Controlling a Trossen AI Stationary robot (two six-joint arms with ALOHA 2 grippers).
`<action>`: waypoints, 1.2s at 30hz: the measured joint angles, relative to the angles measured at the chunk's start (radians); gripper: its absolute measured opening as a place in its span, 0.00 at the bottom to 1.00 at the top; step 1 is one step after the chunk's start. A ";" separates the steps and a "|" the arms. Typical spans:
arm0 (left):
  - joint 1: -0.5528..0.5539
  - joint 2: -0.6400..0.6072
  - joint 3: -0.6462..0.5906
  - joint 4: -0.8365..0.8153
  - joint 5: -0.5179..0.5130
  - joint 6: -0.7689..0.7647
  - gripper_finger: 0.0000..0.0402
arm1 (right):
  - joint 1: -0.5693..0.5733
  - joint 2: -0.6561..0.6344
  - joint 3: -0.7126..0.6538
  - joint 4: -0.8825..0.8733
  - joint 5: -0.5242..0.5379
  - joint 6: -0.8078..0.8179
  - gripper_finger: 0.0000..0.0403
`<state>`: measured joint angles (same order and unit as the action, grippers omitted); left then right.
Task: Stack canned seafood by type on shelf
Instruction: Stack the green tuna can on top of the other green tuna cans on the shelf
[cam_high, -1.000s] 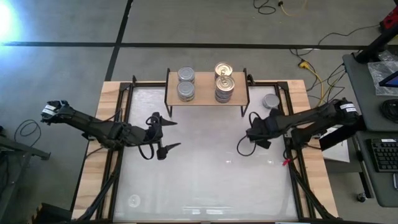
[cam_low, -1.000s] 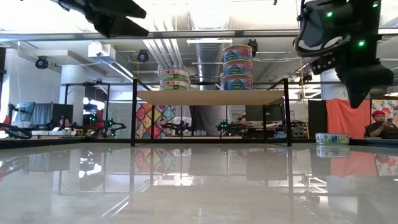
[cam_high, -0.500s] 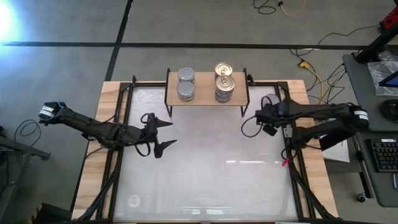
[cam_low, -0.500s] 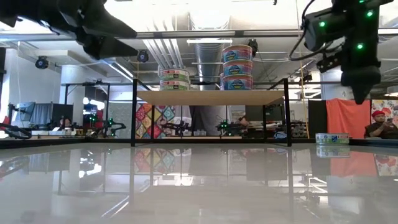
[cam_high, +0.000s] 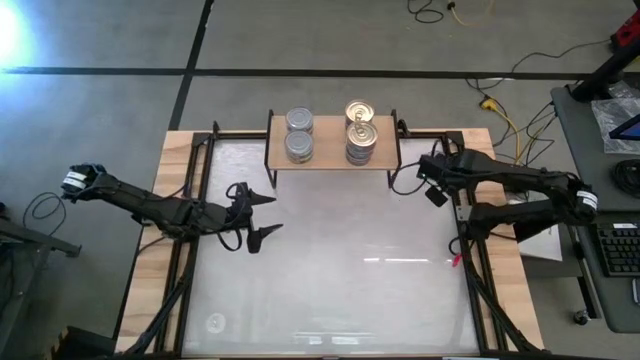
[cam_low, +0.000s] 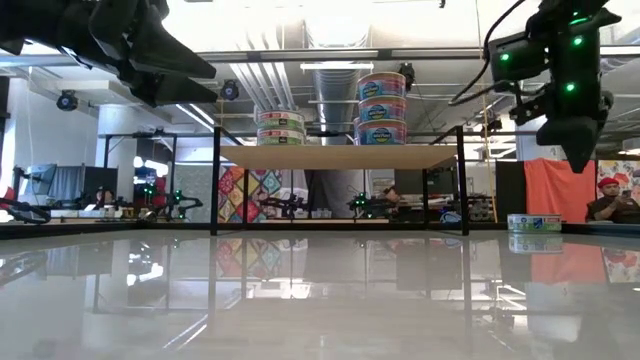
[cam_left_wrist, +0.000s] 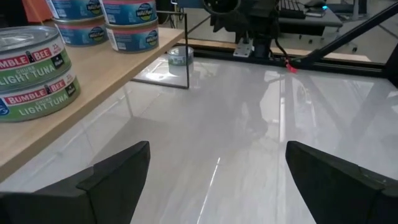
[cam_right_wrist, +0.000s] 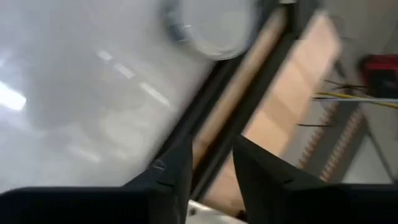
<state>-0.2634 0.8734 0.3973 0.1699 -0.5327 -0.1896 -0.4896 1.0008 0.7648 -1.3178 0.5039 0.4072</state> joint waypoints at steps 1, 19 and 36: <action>0.000 0.000 0.000 -0.001 0.000 0.002 0.89 | -0.010 0.001 -0.002 0.013 -0.031 -0.025 0.25; -0.001 0.000 0.000 -0.020 0.001 0.040 0.89 | -0.002 -0.134 -0.208 0.439 0.028 0.567 0.03; -0.001 -0.005 -0.001 -0.006 0.002 0.094 0.89 | -0.214 -0.150 -0.402 0.933 0.151 1.269 0.03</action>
<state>-0.2646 0.8681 0.3965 0.1644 -0.5308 -0.0953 -0.7040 0.8506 0.3623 -0.3848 0.6544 1.6761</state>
